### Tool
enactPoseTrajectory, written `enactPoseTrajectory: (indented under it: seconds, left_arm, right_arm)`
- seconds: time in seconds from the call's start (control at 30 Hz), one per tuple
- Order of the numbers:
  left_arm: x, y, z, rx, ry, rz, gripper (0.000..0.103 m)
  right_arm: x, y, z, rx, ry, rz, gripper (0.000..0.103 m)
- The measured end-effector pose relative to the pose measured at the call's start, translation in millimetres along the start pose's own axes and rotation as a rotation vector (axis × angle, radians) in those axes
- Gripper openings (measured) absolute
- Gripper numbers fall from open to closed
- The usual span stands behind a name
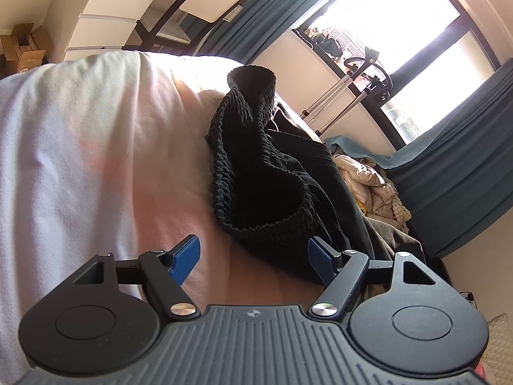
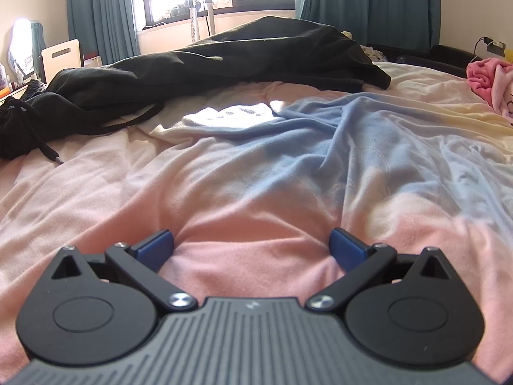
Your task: Fold clothes
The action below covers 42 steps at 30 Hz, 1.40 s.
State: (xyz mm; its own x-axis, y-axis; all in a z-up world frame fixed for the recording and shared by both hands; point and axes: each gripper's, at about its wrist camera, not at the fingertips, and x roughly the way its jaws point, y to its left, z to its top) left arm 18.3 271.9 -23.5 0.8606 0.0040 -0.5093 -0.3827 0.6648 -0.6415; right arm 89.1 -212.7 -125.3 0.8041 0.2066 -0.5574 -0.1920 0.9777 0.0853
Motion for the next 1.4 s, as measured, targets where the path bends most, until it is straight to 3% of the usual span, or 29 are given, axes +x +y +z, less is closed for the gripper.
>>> enactPoseTrajectory:
  seconds: [0.23, 0.43, 0.63, 0.7, 0.87, 1.0, 1.17, 1.3, 1.4]
  left_arm:
    - [14, 14, -1, -0.009, 0.013, 0.010, 0.078]
    - [21, 20, 2, -0.048, -0.016, 0.006, 0.084]
    - [22, 29, 1, -0.152, -0.052, -0.017, 0.087]
    - [20, 33, -1, -0.194, -0.057, -0.022, 0.087]
    - [10, 35, -2, -0.272, -0.026, -0.043, 0.088]
    - [15, 31, -3, -0.318, -0.005, -0.066, 0.090]
    - [50, 14, -3, -0.325, 0.024, -0.109, 0.091]
    - [87, -14, -2, -0.245, 0.027, 0.018, 0.092]
    - [109, -31, 6, -0.211, 0.012, 0.070, 0.095]
  right_arm:
    - [7, 1, 5, -0.008, 0.018, 0.007, 0.103]
    - [10, -5, 22, 0.040, 0.012, 0.075, 0.103]
    - [-22, -8, 47, 0.129, -0.161, 0.167, 0.103]
    - [-31, -7, 51, 0.118, -0.213, 0.141, 0.103]
    - [-35, -16, 54, 0.164, -0.239, 0.063, 0.103]
    - [-29, -16, 53, 0.161, -0.229, 0.070, 0.103]
    - [-23, -11, 51, 0.146, -0.219, 0.090, 0.103]
    - [-21, -9, 49, 0.144, -0.211, 0.100, 0.103]
    - [-18, -11, 49, 0.160, -0.202, 0.105, 0.103]
